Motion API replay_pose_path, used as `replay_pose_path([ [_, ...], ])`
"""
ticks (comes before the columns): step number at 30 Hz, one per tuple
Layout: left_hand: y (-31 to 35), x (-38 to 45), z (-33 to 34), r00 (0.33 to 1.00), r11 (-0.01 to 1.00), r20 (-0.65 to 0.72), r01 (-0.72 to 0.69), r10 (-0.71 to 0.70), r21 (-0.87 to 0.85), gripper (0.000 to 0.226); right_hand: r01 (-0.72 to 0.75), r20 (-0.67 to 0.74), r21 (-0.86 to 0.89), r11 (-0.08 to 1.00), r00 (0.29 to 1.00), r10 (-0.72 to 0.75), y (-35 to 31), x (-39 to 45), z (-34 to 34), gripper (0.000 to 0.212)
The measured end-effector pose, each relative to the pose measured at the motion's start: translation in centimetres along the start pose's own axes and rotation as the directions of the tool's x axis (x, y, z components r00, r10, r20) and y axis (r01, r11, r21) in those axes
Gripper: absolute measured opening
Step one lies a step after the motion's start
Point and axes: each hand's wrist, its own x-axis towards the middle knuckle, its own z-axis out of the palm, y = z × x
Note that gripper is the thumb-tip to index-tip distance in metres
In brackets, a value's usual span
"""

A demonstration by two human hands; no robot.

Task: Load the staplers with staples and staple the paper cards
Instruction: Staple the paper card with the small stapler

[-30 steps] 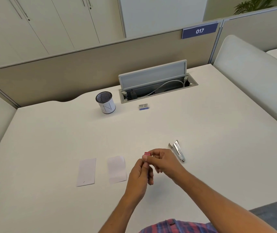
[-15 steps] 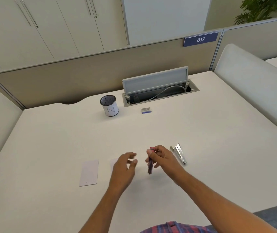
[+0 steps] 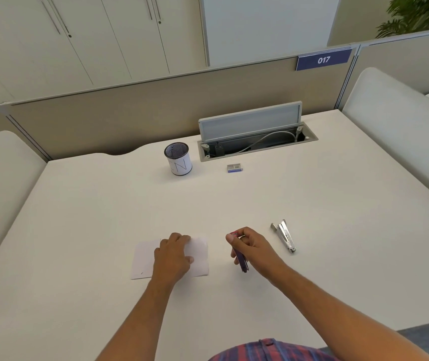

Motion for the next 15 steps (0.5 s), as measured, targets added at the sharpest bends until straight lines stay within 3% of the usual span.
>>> replay_pose_path([
  [8, 0.1, 0.3, -0.1, 0.997, 0.997, 0.068, 0.031, -0.026, -0.068, 0.059, -0.051, -0.012, -0.002, 0.999, 0.999, 0.051, 0.0, 0.0, 0.0, 0.039],
  [11, 0.8, -0.5, -0.1, 0.999, 0.943, 0.044, 0.023, -0.009, -0.332, 0.065, -0.05, -0.015, -0.007, 0.999, 0.999, 0.05, -0.2, -0.2, -0.1, 0.037],
  [15, 2.8, -2.1, -1.2, 1.0, 0.743, -0.018, -0.01, -0.003, -0.67, 0.062, -0.019, 0.016, -0.031, 0.999, 1.0, 0.019, -0.1, -0.1, -0.3, 0.036],
])
